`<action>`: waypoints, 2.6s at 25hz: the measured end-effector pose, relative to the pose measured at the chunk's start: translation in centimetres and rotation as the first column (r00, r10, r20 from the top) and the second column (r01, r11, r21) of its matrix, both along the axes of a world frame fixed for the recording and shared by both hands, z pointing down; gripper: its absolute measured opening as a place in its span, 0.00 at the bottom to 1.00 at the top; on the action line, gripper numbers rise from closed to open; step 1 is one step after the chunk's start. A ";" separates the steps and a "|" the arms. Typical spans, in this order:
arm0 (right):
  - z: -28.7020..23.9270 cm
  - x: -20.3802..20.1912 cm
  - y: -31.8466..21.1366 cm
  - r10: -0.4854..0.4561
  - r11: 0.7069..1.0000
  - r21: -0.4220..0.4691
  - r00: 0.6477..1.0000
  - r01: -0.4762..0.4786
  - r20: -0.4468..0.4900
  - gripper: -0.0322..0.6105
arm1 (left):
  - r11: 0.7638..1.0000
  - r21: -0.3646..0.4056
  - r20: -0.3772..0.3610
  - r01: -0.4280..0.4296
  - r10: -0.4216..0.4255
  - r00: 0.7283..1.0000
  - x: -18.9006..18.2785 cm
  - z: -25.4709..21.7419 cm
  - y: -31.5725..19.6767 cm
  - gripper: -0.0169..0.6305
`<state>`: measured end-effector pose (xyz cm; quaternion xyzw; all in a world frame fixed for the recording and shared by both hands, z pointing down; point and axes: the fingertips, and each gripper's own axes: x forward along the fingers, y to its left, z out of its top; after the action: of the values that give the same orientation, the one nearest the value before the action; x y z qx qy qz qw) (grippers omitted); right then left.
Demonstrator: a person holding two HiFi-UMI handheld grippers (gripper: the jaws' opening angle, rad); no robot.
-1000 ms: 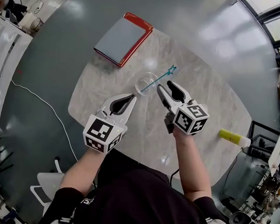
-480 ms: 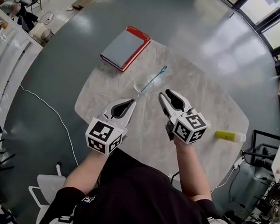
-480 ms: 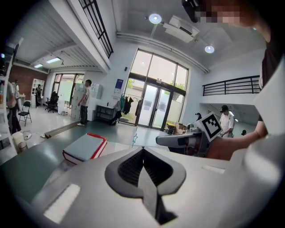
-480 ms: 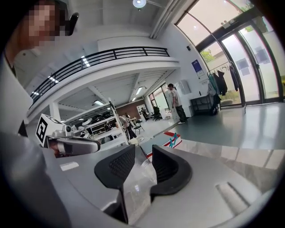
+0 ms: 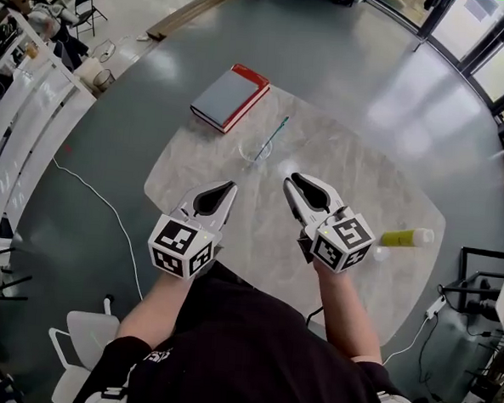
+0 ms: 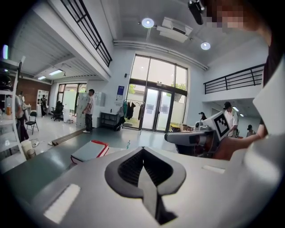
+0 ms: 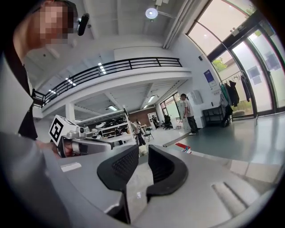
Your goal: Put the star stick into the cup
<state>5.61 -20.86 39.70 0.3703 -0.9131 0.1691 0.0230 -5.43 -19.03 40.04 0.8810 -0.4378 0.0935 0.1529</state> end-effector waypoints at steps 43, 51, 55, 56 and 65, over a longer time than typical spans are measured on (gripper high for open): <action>-10.0 -7.1 7.5 0.016 0.983 0.180 0.996 -0.031 0.086 0.07 | 0.978 0.187 0.007 0.096 -0.099 0.995 -15.5 -9.0 5.1 0.03; -9.4 -7.1 7.4 0.027 0.984 0.176 0.997 -0.040 0.076 0.07 | 0.973 0.212 -0.008 0.090 -0.090 0.996 -14.4 -10.1 4.7 0.03; -9.0 -8.9 8.2 0.004 0.984 0.177 0.995 -0.021 0.099 0.07 | 0.973 0.222 -0.018 0.065 -0.062 0.998 -13.1 -10.7 4.9 0.03; -8.8 -9.2 8.3 -0.002 0.984 0.176 0.995 -0.016 0.101 0.07 | 0.973 0.224 -0.019 0.062 -0.059 0.998 -13.0 -10.8 4.9 0.03; -8.5 -8.1 8.0 0.005 0.985 0.174 0.995 -0.023 0.100 0.07 | 0.975 0.211 -0.021 0.072 -0.069 0.997 -13.0 -10.2 4.8 0.03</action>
<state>-2.47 -12.83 31.17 0.3685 -0.9218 0.1066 -0.0560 -18.46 -14.28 29.85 0.8768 -0.4752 0.0351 0.0645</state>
